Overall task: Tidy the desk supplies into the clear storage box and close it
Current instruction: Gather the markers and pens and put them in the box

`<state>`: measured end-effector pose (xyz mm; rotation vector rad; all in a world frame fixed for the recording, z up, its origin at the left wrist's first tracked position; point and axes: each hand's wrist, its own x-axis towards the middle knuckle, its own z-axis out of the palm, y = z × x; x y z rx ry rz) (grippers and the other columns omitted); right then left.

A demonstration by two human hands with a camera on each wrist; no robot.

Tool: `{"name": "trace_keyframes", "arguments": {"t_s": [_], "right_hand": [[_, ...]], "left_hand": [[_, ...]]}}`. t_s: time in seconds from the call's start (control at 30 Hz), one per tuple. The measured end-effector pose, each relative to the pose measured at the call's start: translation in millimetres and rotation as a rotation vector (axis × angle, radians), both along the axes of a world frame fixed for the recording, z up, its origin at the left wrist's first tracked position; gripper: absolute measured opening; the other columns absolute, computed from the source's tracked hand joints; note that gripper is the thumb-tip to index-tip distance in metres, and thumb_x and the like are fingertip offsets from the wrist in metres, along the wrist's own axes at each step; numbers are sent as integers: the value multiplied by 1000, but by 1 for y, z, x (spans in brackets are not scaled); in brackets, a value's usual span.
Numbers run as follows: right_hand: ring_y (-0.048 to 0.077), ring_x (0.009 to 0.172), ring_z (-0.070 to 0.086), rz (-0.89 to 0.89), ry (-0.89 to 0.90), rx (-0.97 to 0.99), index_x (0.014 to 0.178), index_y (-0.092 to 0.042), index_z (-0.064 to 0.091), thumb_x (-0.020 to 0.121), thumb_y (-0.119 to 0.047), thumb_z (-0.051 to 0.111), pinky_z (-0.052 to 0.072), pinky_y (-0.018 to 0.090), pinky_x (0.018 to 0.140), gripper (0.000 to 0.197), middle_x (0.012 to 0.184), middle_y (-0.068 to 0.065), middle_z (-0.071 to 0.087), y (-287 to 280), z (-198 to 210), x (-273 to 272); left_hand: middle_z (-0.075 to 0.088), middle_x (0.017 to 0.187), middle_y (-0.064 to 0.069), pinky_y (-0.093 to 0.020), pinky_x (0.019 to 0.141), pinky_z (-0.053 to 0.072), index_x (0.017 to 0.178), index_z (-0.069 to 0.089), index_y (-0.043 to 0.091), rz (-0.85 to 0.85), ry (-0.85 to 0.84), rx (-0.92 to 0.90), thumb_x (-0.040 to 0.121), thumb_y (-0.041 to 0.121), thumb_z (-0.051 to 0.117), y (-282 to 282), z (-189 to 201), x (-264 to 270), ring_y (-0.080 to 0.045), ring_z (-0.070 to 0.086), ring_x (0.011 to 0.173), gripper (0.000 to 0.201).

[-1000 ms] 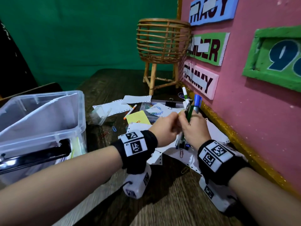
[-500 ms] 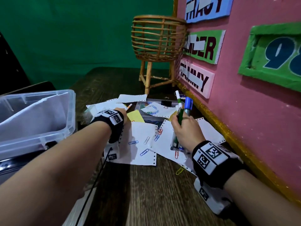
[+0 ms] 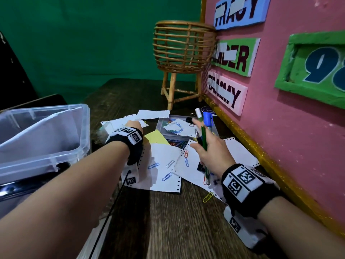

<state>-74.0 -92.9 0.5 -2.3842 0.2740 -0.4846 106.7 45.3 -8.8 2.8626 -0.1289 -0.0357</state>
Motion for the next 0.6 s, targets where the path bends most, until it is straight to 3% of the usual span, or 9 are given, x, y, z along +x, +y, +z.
{"name": "trace_keyframes", "arguments": {"t_s": [0.1, 0.2, 0.27, 0.33, 0.4, 0.43, 0.47, 0.53, 0.6], "right_hand": [[27, 118, 53, 20, 15, -20, 144, -45, -10, 88, -12, 61, 42, 29, 92, 96, 140, 9, 47, 3, 5, -5], [27, 105, 58, -65, 43, 58, 144, -34, -22, 86, -13, 65, 40, 25, 78, 106, 137, 11, 49, 3, 6, -4], [22, 93, 54, -106, 78, 75, 148, -28, -9, 85, -18, 66, 40, 25, 77, 98, 125, 12, 55, 2, 4, -3], [20, 92, 54, -126, 64, 8, 141, -19, 26, 84, -27, 66, 39, 24, 75, 70, 110, 9, 58, -1, 0, 1], [24, 90, 59, -166, 23, -52, 120, -10, 46, 85, -37, 63, 40, 25, 69, 47, 95, 7, 58, -4, -3, 4], [26, 87, 59, -180, -8, -49, 114, -9, 49, 85, -40, 62, 43, 27, 67, 45, 92, 8, 60, -4, -4, 4], [27, 85, 60, -188, -43, -37, 110, -8, 51, 83, -43, 62, 47, 31, 68, 45, 91, 9, 62, -5, -4, 4], [28, 80, 61, -183, -119, -3, 101, -6, 53, 79, -49, 63, 51, 36, 69, 49, 87, 12, 64, -4, -2, 2], [22, 69, 59, -140, -209, 66, 90, -9, 56, 74, -53, 65, 49, 33, 62, 48, 77, 8, 62, -1, 5, -6]], "left_hand": [[39, 130, -43, -61, 99, 37, 127, 30, -23, 105, -35, 250, 99, 8, 33, -5, -1, -27, -55, 41, 120, 42], [43, 129, -40, -59, 95, 42, 132, 30, -17, 119, -158, 366, 100, 6, 30, -6, -13, -30, -53, 45, 118, 40], [46, 128, -39, -58, 93, 43, 131, 34, -16, 134, -210, 398, 99, 7, 36, -5, -16, -34, -51, 48, 115, 40], [52, 123, -34, -54, 89, 46, 129, 42, -7, 57, -175, 413, 97, 7, 39, -4, -22, -12, -48, 53, 109, 36], [58, 120, -28, -44, 85, 45, 139, 39, 10, -2, -146, 205, 96, 11, 38, 0, -25, 16, -47, 55, 107, 43], [60, 116, -25, -47, 87, 46, 143, 34, 20, -24, -113, 115, 95, 12, 38, 3, -22, 22, -46, 56, 106, 49], [61, 113, -21, -48, 87, 48, 143, 35, 21, -70, -124, 28, 94, 8, 38, 3, -14, 17, -44, 55, 107, 51], [52, 104, -15, -36, 89, 44, 124, 52, 3, -211, -211, -110, 92, -1, 38, -1, 7, -19, -35, 52, 109, 35], [48, 95, -11, -25, 84, 40, 107, 60, 0, -393, -256, -369, 93, 2, 44, -1, 25, -72, -30, 55, 95, 21]]}}
